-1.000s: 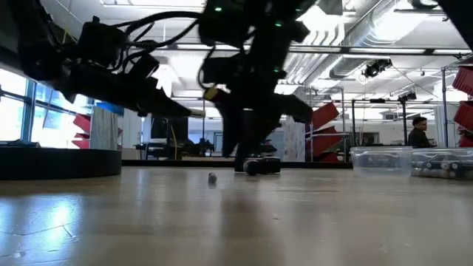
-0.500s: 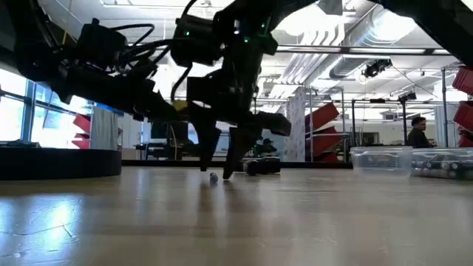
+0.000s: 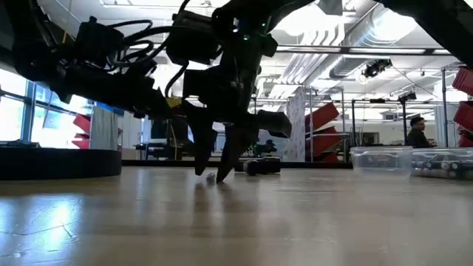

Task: Insert battery
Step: Insert the silver battery into the white battery case

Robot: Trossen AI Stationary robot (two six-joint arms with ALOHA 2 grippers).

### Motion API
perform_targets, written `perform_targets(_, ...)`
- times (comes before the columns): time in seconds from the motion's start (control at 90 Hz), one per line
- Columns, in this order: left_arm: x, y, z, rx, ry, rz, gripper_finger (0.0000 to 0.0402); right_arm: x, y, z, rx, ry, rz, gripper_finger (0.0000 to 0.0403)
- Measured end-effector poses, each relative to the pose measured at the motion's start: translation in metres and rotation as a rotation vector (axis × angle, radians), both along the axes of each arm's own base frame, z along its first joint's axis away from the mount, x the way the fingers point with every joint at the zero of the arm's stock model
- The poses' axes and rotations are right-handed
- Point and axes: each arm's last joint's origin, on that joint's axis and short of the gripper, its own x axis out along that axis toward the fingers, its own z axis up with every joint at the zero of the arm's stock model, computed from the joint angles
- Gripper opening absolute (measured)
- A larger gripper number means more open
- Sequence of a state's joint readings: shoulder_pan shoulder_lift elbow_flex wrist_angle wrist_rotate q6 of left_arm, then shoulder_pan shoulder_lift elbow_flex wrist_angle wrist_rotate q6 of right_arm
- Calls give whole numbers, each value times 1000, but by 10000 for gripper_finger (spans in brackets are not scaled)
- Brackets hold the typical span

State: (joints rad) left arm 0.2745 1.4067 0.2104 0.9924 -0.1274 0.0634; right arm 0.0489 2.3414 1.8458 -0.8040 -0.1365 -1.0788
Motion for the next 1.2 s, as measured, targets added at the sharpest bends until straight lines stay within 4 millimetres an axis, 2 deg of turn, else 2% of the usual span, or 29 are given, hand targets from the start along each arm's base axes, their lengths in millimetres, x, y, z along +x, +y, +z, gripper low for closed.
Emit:
perform_targets(0.133,0,0,0,9,4,-2,71,0,-10,-4,66,29,-66,112)
perform_targets(0.3,0,0,0,11,5,-3,72,-2,-21,-5,104,63,-139,79)
perform_targets(0.622,1,-2,0,19,10,-60,72,-5,-18,-3,68,107,-240,6)
perform_targets(0.811,2,-6,-1,18,14,-140,72,-16,-7,14,-167,212,-370,2)
perform_targets(0.967,10,-15,-10,42,71,-201,72,-26,-11,50,-210,243,-572,1)
perform_targets(1.2,59,-30,-27,77,182,-314,72,-38,-34,89,-105,188,-938,1)
